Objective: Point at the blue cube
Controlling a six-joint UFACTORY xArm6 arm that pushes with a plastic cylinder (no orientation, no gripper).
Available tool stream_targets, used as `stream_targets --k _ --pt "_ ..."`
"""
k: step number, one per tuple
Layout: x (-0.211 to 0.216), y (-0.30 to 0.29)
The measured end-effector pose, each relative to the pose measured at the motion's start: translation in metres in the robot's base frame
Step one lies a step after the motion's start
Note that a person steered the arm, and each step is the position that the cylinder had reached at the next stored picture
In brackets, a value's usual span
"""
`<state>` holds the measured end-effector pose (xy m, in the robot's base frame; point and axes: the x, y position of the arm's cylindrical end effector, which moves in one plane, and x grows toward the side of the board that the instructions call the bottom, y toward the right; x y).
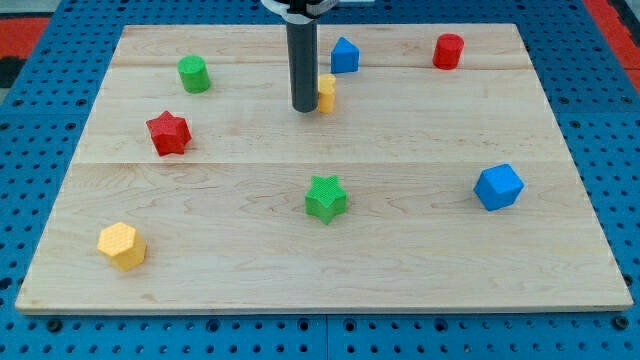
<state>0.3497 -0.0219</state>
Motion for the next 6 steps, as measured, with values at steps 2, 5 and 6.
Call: stream_targets --k 2,5,6 --pt "-0.006 0.013" --pt "-0.022 0.026" --pt "-0.023 0.027"
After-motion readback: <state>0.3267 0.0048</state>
